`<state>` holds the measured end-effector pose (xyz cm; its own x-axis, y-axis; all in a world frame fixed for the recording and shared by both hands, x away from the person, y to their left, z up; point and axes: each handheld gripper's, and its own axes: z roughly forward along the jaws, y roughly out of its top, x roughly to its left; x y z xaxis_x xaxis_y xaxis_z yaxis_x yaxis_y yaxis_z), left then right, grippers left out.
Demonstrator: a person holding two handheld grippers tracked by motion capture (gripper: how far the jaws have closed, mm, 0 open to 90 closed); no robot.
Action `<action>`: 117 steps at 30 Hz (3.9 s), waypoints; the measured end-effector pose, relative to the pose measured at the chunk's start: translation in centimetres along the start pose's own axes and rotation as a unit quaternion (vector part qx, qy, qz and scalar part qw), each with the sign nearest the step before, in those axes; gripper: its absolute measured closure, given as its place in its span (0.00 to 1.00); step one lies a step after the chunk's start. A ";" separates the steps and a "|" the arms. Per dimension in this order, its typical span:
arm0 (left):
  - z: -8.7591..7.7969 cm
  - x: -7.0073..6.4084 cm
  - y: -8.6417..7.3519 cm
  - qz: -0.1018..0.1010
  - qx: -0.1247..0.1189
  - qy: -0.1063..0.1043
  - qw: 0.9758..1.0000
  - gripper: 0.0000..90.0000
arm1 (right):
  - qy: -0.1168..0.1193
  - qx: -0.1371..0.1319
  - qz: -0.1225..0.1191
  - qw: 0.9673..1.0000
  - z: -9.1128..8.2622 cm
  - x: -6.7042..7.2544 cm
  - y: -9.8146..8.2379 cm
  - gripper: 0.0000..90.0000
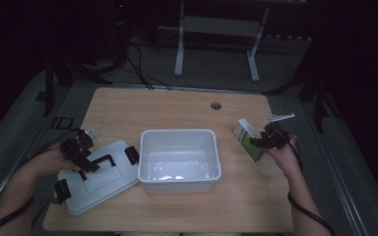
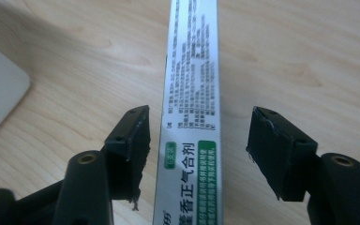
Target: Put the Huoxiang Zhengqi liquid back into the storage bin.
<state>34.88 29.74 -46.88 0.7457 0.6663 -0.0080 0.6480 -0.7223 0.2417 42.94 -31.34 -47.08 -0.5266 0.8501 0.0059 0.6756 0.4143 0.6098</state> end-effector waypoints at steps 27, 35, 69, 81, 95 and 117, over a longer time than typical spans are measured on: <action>0.8 -0.4 0.5 0.010 0.009 -0.002 1.000 0.33 | 0.002 0.149 -0.031 0.988 1.9 0.5 3.4 0.67; 0.6 -0.3 0.3 0.007 0.010 -0.002 1.000 0.33 | -0.002 0.141 -0.031 0.990 1.7 0.5 3.3 0.70; 0.6 -0.7 0.7 0.015 0.023 -0.002 1.000 0.33 | 0.040 0.089 -0.088 0.991 -6.0 2.0 3.3 0.70; 0.1 -0.7 0.7 0.013 0.019 -0.001 1.000 0.33 | 0.067 0.049 -0.131 0.988 -9.6 4.3 5.2 0.70; 0.5 -0.7 0.8 0.010 0.024 -0.008 1.000 0.33 | 0.101 0.021 -0.191 0.976 -12.6 7.9 7.2 0.70; 0.6 -0.8 0.4 0.009 0.026 -0.013 1.000 0.33 | 0.172 0.008 -0.282 0.944 -12.3 14.0 9.9 0.70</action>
<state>34.68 28.81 -47.40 0.7609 0.6483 -0.0285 0.6408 -0.7437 0.1906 35.91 -19.35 -31.23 -0.9393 0.3384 -0.0570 0.2444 0.7762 0.5812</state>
